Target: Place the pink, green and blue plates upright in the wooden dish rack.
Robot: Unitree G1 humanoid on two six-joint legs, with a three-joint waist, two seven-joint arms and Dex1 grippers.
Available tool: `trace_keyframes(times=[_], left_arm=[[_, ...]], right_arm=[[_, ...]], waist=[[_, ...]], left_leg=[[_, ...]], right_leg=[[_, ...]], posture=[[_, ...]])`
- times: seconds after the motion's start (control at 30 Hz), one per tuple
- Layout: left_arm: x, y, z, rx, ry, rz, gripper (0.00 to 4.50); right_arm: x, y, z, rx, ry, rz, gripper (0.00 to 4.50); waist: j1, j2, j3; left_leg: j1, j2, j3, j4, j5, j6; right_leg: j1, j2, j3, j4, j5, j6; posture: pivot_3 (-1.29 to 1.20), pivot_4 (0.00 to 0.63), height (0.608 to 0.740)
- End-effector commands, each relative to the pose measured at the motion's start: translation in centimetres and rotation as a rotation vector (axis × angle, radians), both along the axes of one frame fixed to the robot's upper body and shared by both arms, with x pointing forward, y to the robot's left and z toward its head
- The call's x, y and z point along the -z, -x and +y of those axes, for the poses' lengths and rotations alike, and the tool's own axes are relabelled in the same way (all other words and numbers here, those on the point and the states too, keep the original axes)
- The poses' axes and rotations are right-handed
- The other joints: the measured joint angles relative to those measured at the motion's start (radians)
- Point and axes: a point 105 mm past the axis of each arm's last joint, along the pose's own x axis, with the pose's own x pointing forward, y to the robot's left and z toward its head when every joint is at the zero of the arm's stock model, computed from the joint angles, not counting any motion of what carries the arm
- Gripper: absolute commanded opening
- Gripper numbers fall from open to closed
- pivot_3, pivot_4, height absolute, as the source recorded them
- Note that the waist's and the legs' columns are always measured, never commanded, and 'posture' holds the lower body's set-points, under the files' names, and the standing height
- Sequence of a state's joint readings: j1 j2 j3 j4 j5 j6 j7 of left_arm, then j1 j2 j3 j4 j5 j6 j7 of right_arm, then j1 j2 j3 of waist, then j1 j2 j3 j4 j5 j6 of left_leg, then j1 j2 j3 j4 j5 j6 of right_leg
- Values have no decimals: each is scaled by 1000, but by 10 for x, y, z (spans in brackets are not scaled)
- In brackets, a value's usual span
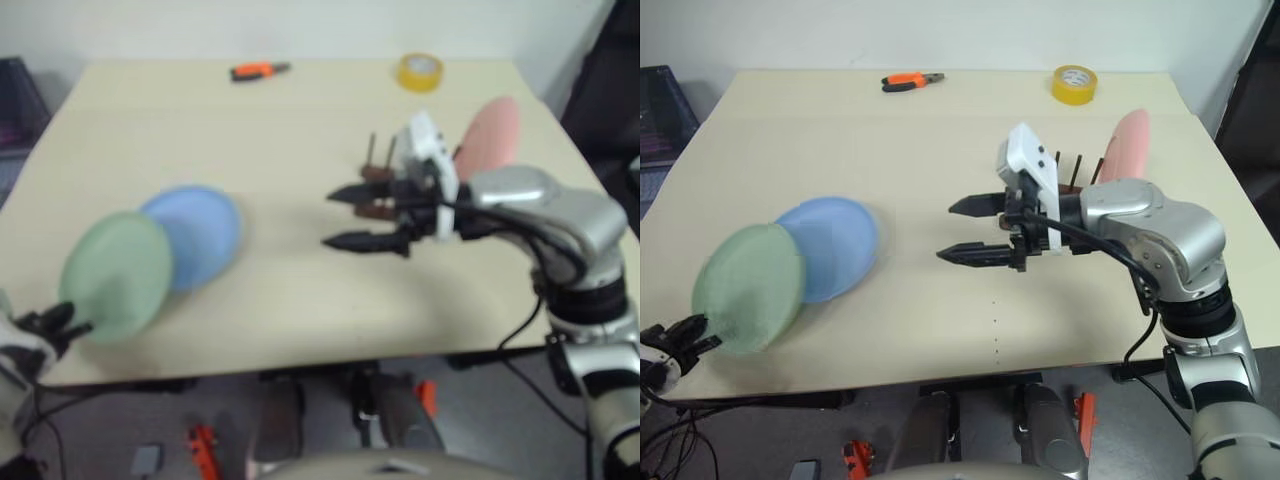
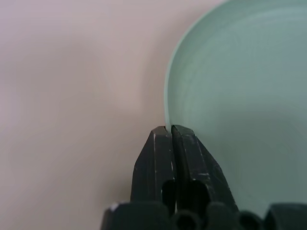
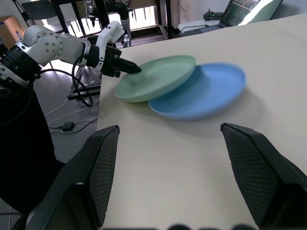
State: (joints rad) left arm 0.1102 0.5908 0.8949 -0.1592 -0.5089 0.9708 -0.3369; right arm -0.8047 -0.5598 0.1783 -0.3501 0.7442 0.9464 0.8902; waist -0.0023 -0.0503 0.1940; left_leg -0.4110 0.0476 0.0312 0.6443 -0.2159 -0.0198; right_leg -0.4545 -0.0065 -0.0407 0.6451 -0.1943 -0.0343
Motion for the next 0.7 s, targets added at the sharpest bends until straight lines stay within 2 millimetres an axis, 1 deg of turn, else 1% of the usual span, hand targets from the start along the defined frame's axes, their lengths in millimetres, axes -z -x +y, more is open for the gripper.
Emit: trace_keyframes(times=[0.03,0.17,0.27,0.37,0.4,0.57,0.63,0.67,0.7], left_arm=[[-17,4,7,-15,-39,-45,18],[-41,4,13,-9,-38,-141,18],[-60,7,15,36,-58,-210,18],[-85,8,15,73,-38,-340,18],[-97,7,12,102,-35,-387,18],[-133,-3,-4,209,-56,-479,18],[-151,-14,-14,252,-88,-489,18],[-156,-18,-17,263,-98,-487,18],[-166,-28,-25,286,-120,-476,18]], right_arm=[[-9,4,1,-20,-23,-53,3698],[-10,5,2,-27,-26,-54,3698],[-10,5,3,-33,-28,-55,3698],[-12,6,4,-43,-39,-56,3698],[-12,6,4,-48,-44,-57,3698],[-17,7,8,-66,-74,-80,3698],[-22,3,13,-51,-86,-138,3698],[-23,2,16,-46,-86,-160,3698],[-20,-3,22,-32,-53,-232,3698]], waist=[[0,0,0],[0,-1,0],[-1,-1,0],[-1,-1,0],[-1,-1,0],[0,-2,-1],[0,-2,-1],[0,-3,-1],[1,-3,-1]], left_leg=[[0,0,0,0,0,0],[0,0,0,0,0,0],[0,0,0,0,0,0],[0,0,0,0,0,0],[0,0,0,-1,0,0],[-1,0,-1,0,0,-1],[-1,0,-1,0,0,-1],[-1,0,-1,0,0,-1],[-1,0,-1,0,0,-1]], right_leg=[[0,0,0,0,0,0],[0,0,-1,0,0,0],[0,0,-1,0,0,-1],[0,0,-1,-1,-1,-1],[0,0,-1,-1,-1,-1],[0,0,-2,-1,-1,-1],[0,0,-1,-1,-1,-1],[0,0,-2,-1,-1,-1],[0,0,-2,-1,-1,-1]], posture=[[0,150,740],[0,150,740],[0,150,740],[0,150,740],[0,150,740],[0,150,740],[0,150,740],[0,150,740],[0,150,740]])
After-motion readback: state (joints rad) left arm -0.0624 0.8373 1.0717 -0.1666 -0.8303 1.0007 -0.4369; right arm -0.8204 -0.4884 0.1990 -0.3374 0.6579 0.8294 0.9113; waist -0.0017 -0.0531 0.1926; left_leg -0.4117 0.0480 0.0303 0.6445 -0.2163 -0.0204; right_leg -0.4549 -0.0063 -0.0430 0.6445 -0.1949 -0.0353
